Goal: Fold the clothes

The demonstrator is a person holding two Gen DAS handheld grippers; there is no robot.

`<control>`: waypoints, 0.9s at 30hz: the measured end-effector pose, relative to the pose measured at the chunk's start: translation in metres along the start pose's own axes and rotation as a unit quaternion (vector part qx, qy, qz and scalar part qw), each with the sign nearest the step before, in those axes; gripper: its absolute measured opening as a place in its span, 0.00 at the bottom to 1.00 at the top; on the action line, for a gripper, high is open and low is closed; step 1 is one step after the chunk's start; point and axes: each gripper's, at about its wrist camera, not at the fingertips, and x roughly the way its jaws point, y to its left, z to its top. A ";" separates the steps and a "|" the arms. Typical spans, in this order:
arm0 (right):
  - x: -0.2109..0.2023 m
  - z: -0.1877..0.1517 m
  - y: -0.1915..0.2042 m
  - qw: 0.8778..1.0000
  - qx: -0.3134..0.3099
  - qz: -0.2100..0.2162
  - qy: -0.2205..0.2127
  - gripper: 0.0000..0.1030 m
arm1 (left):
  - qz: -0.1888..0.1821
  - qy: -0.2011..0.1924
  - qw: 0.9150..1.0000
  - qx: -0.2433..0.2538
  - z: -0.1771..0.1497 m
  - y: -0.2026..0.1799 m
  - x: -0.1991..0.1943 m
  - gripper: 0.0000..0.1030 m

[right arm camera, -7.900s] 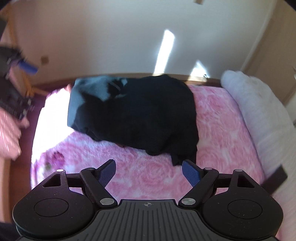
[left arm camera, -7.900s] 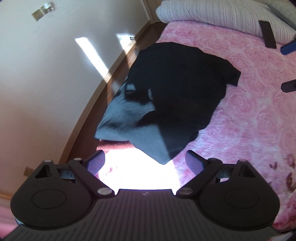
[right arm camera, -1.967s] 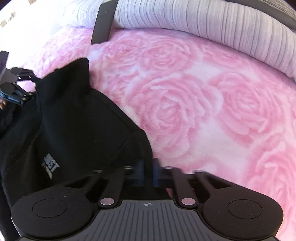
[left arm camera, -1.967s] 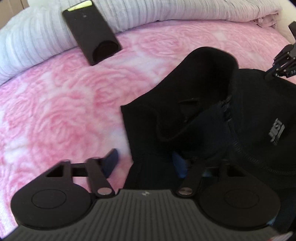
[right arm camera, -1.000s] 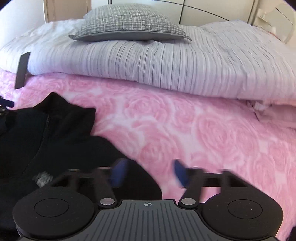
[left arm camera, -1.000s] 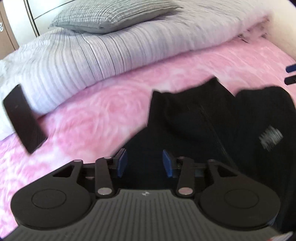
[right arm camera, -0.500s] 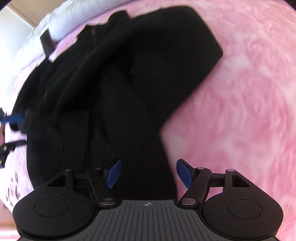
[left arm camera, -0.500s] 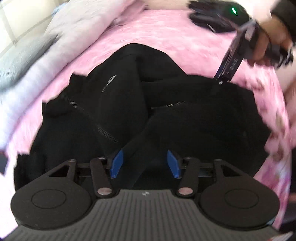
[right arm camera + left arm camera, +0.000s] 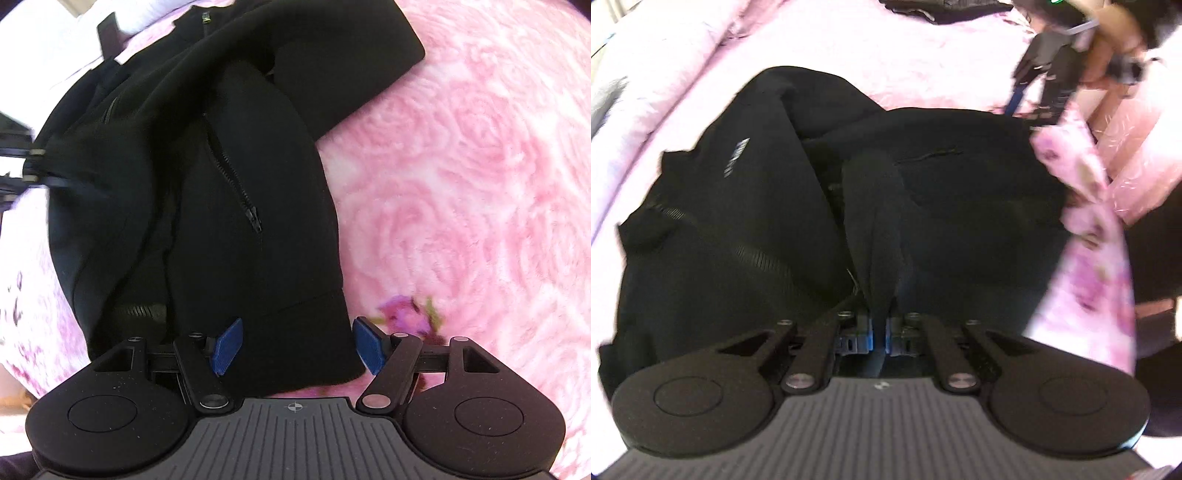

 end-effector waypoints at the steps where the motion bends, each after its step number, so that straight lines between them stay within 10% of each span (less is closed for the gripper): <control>1: 0.001 -0.001 0.000 1.000 -0.005 0.001 -0.004 0.67 | 0.010 0.018 1.000 -0.011 -0.015 -0.008 -0.016 0.02; 9: 0.023 -0.005 -0.003 0.999 0.021 0.026 -0.023 0.67 | 0.077 0.125 0.986 -0.084 -0.117 -0.080 -0.070 0.06; 11: 0.025 -0.007 -0.001 0.999 0.036 0.020 -0.031 0.66 | 0.075 0.116 0.987 -0.084 -0.128 -0.093 -0.060 0.07; 17: 0.012 -0.009 0.005 0.997 0.069 -0.009 -0.029 0.11 | 0.091 0.052 0.992 -0.067 -0.134 -0.122 -0.042 0.29; 27: -0.007 -0.017 0.051 0.996 0.032 -0.084 -0.020 0.06 | 0.061 -0.013 0.998 0.005 -0.137 -0.196 -0.023 0.49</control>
